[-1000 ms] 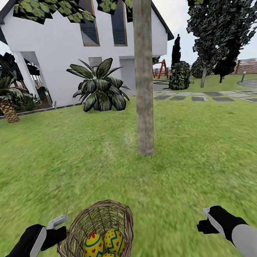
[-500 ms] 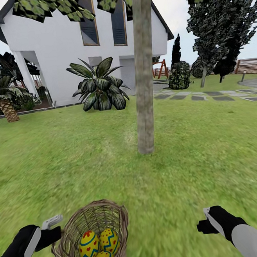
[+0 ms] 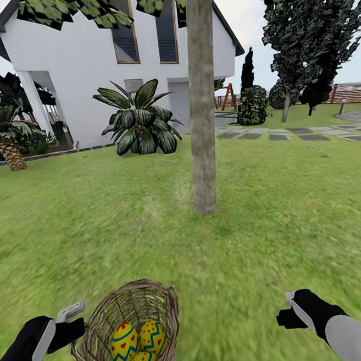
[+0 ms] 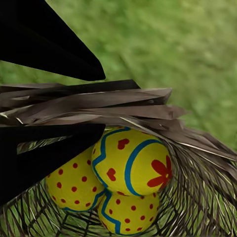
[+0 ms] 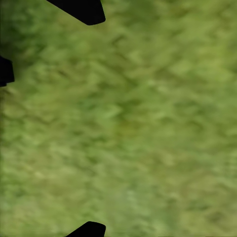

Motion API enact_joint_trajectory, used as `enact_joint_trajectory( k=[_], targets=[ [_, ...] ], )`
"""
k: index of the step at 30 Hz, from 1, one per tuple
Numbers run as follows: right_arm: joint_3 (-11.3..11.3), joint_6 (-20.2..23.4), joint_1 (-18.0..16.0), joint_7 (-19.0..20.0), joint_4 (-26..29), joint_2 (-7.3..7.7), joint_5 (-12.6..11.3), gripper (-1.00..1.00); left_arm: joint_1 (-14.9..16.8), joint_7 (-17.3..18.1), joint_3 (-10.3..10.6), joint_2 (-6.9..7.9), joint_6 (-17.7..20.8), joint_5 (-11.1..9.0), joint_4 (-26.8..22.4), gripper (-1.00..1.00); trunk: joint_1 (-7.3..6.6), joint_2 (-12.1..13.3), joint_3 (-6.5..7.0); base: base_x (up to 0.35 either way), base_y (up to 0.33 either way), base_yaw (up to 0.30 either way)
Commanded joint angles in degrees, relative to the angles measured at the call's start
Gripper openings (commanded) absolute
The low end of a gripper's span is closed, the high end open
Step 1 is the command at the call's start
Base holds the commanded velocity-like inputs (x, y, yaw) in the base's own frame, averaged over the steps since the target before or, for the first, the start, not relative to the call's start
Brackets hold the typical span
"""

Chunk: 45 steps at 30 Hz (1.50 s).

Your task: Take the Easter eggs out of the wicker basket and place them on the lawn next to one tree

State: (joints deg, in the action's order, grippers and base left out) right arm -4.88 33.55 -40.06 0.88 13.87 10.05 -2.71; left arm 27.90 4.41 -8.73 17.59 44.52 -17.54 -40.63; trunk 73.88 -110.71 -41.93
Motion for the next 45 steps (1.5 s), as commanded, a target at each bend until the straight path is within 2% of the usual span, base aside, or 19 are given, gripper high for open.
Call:
enact_joint_trajectory(
  k=[1, 26, 37, 41, 45],
  targets=[
    [-0.5, 0.3, 0.0, 0.1, 0.1, 0.05, -0.3, 1.0, 0.1, 0.4, -0.2, -0.01, 0.3, -0.2, -0.1, -1.0, 0.22, -0.4, -0.24, 0.0, 0.0, 0.0],
    [-0.6, 0.3, 0.0, 0.1, 0.1, 0.05, -0.3, 1.0, 0.1, 0.4, -0.1, -0.36, 0.3, -0.2, -0.1, -1.0, 5.71, -10.5, -4.73, 0.0, 0.0, 0.0],
    [-0.5, 0.3, 0.0, 0.1, 0.1, -0.72, -0.3, 1.0, 0.1, 0.4, -0.1, -0.53, 0.3, -0.2, 0.0, -1.0, 8.13, -14.9, -6.7, 0.0, 0.0, 0.0],
    [-0.5, 0.3, 0.0, -0.1, 0.1, -0.97, -0.3, 1.0, 0.0, 0.4, -0.1, -0.53, 0.3, -0.2, 0.0, -1.0, 8.13, -14.9, -6.7, 0.0, 0.0, 0.0],
    [-0.5, 0.3, 0.0, -0.1, 0.0, -1.17, -0.2, 1.0, 0.0, 0.4, -0.1, -0.52, 0.3, -0.2, 0.0, -1.0, 9.0, -16.5, -7.42, 0.0, 0.0, 0.0]
  ],
)
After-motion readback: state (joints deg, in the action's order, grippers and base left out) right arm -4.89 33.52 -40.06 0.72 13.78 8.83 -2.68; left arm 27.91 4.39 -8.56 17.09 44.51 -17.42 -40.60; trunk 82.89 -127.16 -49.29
